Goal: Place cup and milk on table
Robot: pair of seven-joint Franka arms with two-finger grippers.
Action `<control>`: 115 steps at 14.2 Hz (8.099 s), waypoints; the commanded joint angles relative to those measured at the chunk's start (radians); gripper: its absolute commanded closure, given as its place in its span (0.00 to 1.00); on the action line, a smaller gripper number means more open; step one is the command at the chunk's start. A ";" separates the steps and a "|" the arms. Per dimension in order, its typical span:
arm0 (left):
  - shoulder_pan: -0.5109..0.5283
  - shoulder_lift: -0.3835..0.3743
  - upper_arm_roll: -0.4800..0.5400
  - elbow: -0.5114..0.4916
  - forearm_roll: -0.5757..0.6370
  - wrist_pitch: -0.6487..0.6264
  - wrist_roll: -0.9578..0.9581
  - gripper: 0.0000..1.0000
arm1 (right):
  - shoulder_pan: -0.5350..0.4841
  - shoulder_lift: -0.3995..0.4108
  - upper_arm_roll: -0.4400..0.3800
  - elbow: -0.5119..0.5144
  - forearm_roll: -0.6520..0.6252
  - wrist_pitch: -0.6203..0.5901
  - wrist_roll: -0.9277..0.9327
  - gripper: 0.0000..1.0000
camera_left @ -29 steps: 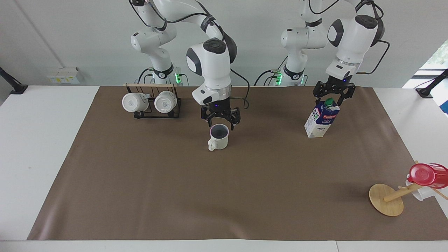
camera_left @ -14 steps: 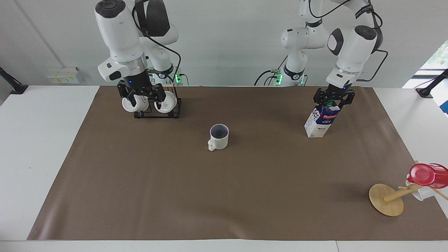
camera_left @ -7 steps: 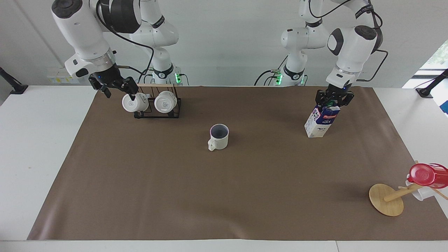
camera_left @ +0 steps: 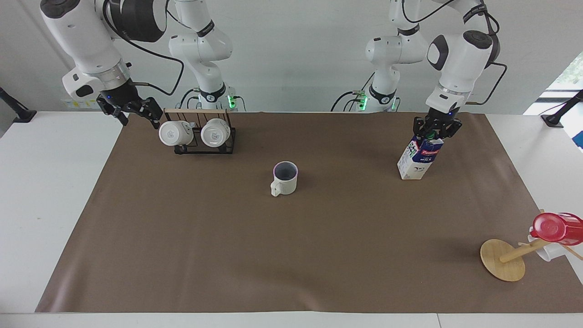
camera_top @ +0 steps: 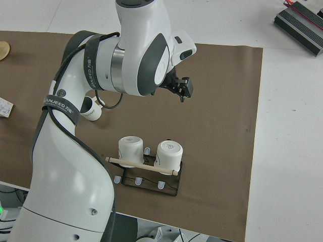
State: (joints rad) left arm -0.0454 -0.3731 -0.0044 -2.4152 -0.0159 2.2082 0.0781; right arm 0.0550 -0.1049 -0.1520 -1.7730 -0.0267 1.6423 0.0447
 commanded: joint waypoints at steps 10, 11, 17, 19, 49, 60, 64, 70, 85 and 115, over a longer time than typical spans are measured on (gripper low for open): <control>-0.135 0.138 -0.034 0.358 -0.001 -0.278 -0.328 0.47 | 0.003 -0.019 0.026 0.236 0.005 -0.193 -0.017 0.00; -0.161 0.158 -0.034 0.385 -0.001 -0.283 -0.362 0.47 | 0.003 -0.045 0.032 0.218 0.005 -0.196 -0.019 0.00; -0.287 0.273 -0.035 0.537 -0.004 -0.289 -0.489 0.48 | 0.003 -0.053 0.063 0.181 -0.006 -0.180 -0.029 0.00; -0.349 0.296 -0.035 0.547 0.000 -0.272 -0.573 0.49 | 0.003 -0.053 0.063 0.182 0.002 -0.180 -0.023 0.00; -0.582 0.497 -0.037 0.548 0.171 -0.062 -0.929 0.45 | 0.002 -0.050 0.063 0.188 0.004 -0.188 -0.025 0.00; -0.582 0.493 -0.042 0.504 0.215 0.005 -0.867 0.37 | 0.002 -0.052 0.063 0.188 0.004 -0.188 -0.025 0.00; -0.583 0.494 -0.042 0.505 0.215 -0.007 -0.865 0.33 | 0.002 -0.052 0.063 0.188 0.004 -0.188 -0.025 0.00; -0.584 0.496 -0.042 0.536 0.206 -0.038 -0.867 0.00 | 0.002 -0.052 0.061 0.188 0.004 -0.188 -0.025 0.00; -0.348 0.395 -0.023 0.824 0.080 -0.582 -0.428 0.00 | 0.002 -0.052 0.063 0.188 0.004 -0.188 -0.025 0.00; -0.059 0.312 -0.008 0.878 -0.021 -0.774 -0.139 0.00 | -0.015 0.001 0.048 0.231 0.036 -0.211 -0.019 0.00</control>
State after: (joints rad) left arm -0.1207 -0.0502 -0.0059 -1.5437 -0.0187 1.4569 -0.0665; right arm 0.0544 -0.1099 -0.1054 -1.5552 -0.0048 1.4261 0.0445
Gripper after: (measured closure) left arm 0.000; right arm 0.000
